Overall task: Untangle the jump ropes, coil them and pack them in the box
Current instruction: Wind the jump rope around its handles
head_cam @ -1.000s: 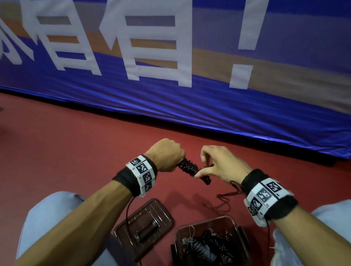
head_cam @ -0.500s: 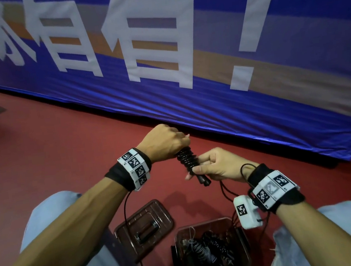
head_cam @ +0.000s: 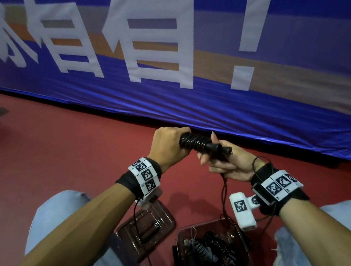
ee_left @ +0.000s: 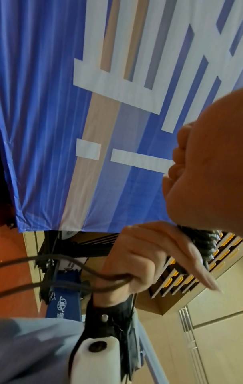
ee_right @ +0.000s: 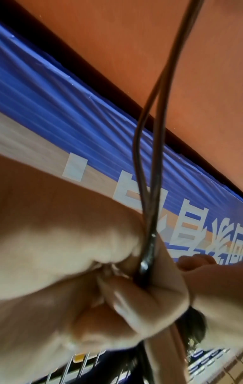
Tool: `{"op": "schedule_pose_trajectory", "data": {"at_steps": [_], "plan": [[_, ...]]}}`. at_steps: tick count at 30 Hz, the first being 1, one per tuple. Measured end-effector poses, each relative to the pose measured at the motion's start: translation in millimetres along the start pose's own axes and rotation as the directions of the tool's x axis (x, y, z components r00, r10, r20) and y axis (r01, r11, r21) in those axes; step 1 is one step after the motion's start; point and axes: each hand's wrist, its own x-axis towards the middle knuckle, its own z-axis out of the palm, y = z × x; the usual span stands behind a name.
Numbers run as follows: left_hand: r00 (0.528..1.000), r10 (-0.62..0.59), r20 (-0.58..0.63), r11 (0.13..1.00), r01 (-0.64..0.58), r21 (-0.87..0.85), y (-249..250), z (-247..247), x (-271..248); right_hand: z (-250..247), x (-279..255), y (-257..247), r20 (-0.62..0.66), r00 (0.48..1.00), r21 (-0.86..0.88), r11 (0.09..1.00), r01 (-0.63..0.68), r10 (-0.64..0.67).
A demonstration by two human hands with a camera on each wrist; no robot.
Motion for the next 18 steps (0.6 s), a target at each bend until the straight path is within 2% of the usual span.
{"op": "schedule_pose_trajectory", "data": {"at_steps": [3, 4, 6, 8, 10, 13, 14, 15, 16, 18], "plan": [[0.977, -0.212, 0.033, 0.975, 0.209, 0.074, 10, 1, 3, 9, 10, 0, -0.188, 0.981, 0.131, 0.989, 0.063, -0.038], [0.956, -0.281, 0.079, 0.954, 0.270, 0.132, 12, 2, 5, 12, 16, 3, -0.280, 0.959, 0.156, 0.983, 0.092, -0.045], [0.911, -0.380, 0.163, 0.905, 0.329, 0.270, 13, 4, 8, 16, 28, 14, -0.474, 0.880, 0.148, 0.983, 0.110, -0.027], [0.876, -0.431, 0.215, 0.856, 0.322, 0.403, 10, 10, 6, 19, 38, 26, -0.619, 0.784, 0.142, 0.988, 0.059, 0.042], [0.846, -0.463, 0.265, 0.813, 0.286, 0.507, 7, 18, 1, 21, 43, 34, -0.686, 0.716, 0.131, 0.990, -0.055, 0.130], [0.813, -0.464, 0.350, 0.778, 0.186, 0.600, 7, 29, -5, 16, 42, 39, -0.697, 0.694, -0.028, 0.962, -0.273, 0.177], [0.803, -0.459, 0.381, 0.773, 0.150, 0.616, 8, 31, -6, 12, 39, 39, -0.705, 0.692, -0.153, 0.922, -0.357, 0.151], [0.791, -0.453, 0.412, 0.773, 0.118, 0.623, 9, 33, -7, 8, 35, 39, -0.709, 0.698, -0.310, 0.843, -0.441, 0.105], [0.776, -0.448, 0.444, 0.777, 0.092, 0.623, 9, 34, -8, 3, 31, 37, -0.698, 0.715, -0.475, 0.718, -0.509, 0.045], [0.727, -0.445, 0.523, 0.786, 0.037, 0.617, 9, 33, -12, -3, 20, 32, -0.614, 0.786, -0.742, 0.388, -0.547, -0.066]]}}
